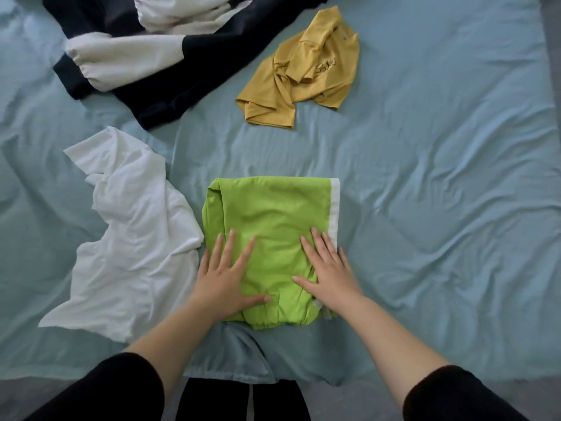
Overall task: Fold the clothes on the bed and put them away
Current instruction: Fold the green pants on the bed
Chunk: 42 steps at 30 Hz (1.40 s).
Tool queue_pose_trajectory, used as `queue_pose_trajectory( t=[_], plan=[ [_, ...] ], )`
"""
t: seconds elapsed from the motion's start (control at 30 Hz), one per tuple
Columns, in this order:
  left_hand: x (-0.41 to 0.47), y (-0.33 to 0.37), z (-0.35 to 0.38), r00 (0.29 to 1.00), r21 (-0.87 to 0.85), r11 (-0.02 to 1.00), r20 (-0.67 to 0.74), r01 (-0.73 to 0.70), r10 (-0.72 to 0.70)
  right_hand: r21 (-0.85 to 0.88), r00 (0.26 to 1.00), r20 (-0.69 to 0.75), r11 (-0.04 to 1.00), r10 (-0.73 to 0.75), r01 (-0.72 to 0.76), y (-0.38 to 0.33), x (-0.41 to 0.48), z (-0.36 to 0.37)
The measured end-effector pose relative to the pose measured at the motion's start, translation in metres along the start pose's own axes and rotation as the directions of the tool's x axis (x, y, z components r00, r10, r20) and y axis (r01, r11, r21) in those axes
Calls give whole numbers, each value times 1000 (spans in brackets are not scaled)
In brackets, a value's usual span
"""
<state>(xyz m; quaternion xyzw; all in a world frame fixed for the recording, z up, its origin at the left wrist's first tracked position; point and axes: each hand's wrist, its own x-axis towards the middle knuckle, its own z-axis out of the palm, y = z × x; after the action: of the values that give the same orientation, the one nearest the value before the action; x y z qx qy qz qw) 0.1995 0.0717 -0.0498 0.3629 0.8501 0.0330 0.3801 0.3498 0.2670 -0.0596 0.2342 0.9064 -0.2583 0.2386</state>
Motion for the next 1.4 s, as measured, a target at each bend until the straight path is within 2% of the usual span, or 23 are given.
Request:
queue_pose_trajectory(
  t=[0.07,0.1,0.13,0.2,0.23,0.27,0.33,0.37,0.47,0.57,0.63,0.73,0.8,0.93,1.03,1.1,1.17,1.23,1.27,1.3,1.33,1.37,1.4],
  plan=[
    [-14,9,-1,974,-303,935,-70,183,-213,264,952,-266,961,152,-79,-8,-14,-5],
    [-18,12,0,939,-483,834,-67,267,-339,386,887,-358,911,290,-142,-11,-20,-5],
    [-18,15,0,897,-633,706,-42,317,-441,532,827,-352,821,438,-208,-14,-25,-4],
    [-12,21,-2,825,-778,521,-6,352,-566,804,769,-100,506,631,-311,-20,-25,1],
    [-7,23,-2,794,-805,474,-5,357,-608,872,744,35,343,667,-349,-22,-22,4],
    [-2,24,-1,768,-825,434,-1,361,-641,899,713,113,235,692,-370,-22,-17,5],
    [6,31,0,757,-869,350,41,349,-653,913,679,165,150,716,-379,-20,-8,5],
    [8,35,0,773,-880,338,50,333,-632,917,690,172,143,703,-373,-19,-5,3],
    [6,53,-4,823,-840,480,-75,253,-563,908,751,99,249,653,-336,-17,-6,-7],
    [-2,80,-15,839,-822,559,-227,107,-494,896,733,-58,359,678,-261,-4,-16,-27],
    [2,108,-24,858,-821,570,-267,37,-440,903,698,-121,371,705,-217,14,-27,-47],
    [31,158,-42,899,-871,490,-239,-31,-366,906,639,-207,392,740,-160,56,-37,-83],
    [60,191,-52,923,-871,488,-231,-56,-307,889,595,-273,435,755,-145,92,-35,-109],
    [126,247,-58,961,-843,531,-215,-92,-174,856,519,-344,489,783,-171,169,-6,-149],
    [168,265,-50,981,-778,628,-140,-24,-136,822,564,-317,517,763,-237,213,19,-151],
    [182,265,-40,982,-765,643,-87,41,-166,784,592,-243,515,768,-347,223,28,-146],
    [178,263,-33,957,-751,651,-100,107,-273,666,559,-254,562,789,-490,215,28,-139],
    [162,263,-23,919,-540,833,-255,122,-300,450,567,-455,727,686,-519,193,18,-128],
    [153,263,-16,917,-381,923,-348,54,-197,332,618,-523,808,587,-487,182,12,-119],
    [146,262,-10,919,-195,980,-392,-46,-35,225,691,-520,861,503,-457,173,9,-111],
    [144,259,-4,926,-9,991,-358,-132,121,150,762,-458,885,458,-442,167,7,-104],
    [146,255,-1,942,128,973,-255,-190,217,104,814,-362,887,454,-449,166,8,-96],
    [152,251,0,960,188,957,-130,-220,247,69,841,-261,878,475,-474,168,11,-91]
  ],
)
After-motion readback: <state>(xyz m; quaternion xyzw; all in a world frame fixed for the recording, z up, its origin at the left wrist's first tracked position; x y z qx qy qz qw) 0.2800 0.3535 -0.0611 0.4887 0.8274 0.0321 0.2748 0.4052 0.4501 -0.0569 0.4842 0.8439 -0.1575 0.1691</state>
